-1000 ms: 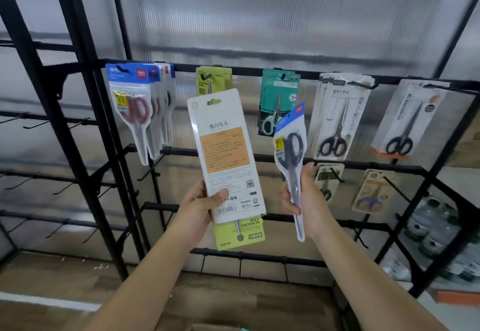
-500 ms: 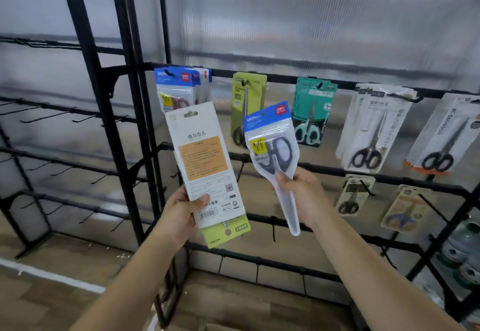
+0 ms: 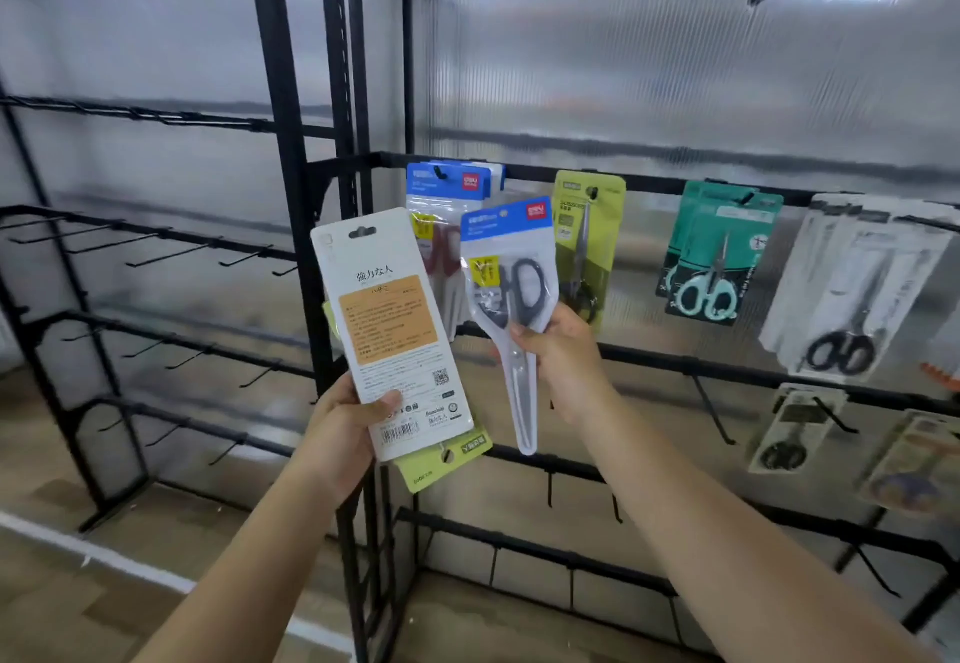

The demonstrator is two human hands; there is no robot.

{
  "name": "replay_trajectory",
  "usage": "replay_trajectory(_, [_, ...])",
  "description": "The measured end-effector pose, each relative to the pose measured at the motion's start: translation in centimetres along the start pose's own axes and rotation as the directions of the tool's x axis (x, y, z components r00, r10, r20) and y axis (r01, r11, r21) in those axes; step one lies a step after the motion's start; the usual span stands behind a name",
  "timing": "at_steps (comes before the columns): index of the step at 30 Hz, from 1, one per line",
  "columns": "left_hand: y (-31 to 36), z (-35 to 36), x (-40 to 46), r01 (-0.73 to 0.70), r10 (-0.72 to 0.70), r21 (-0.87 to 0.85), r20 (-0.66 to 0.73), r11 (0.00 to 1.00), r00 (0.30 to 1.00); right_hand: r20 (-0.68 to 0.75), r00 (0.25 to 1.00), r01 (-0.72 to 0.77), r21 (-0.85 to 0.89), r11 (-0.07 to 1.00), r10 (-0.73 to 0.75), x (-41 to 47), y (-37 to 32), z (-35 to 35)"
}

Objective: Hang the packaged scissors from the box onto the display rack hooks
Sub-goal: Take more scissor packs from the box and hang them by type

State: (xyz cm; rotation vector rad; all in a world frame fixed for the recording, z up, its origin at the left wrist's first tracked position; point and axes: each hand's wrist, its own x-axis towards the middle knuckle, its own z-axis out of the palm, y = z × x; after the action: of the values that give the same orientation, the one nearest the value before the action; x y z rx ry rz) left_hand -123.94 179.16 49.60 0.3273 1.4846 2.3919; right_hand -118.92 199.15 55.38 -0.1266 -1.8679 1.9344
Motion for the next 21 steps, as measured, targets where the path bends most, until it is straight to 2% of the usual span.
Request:
replay_trajectory(7, [1.9,-3.1,1.4,0.0,0.0,0.019,-0.019,1.0,1.0,0.041,0.999,0.033,0.0,0.999,-0.033,3.5,-2.2,6.1])
replay_trajectory(12, [2.5,-4.8,1.9,-0.005,0.005,0.023,-0.013,1.0,1.0,-0.038,0.999,0.014,0.041,0.999,-0.012,4.7,-2.0,8.1])
replay_trajectory(18, [3.0,-6.0,2.3,0.013,-0.013,0.002,0.003,1.0,1.0,-0.061,0.998,-0.016,0.117,0.993,0.023,4.6,-0.8,8.7])
replay_trajectory(21, [3.2,-6.1,2.2,0.006,-0.006,-0.007,0.0,1.0,1.0,-0.13,0.991,-0.033,0.027,0.999,0.036,4.7,-0.3,8.8])
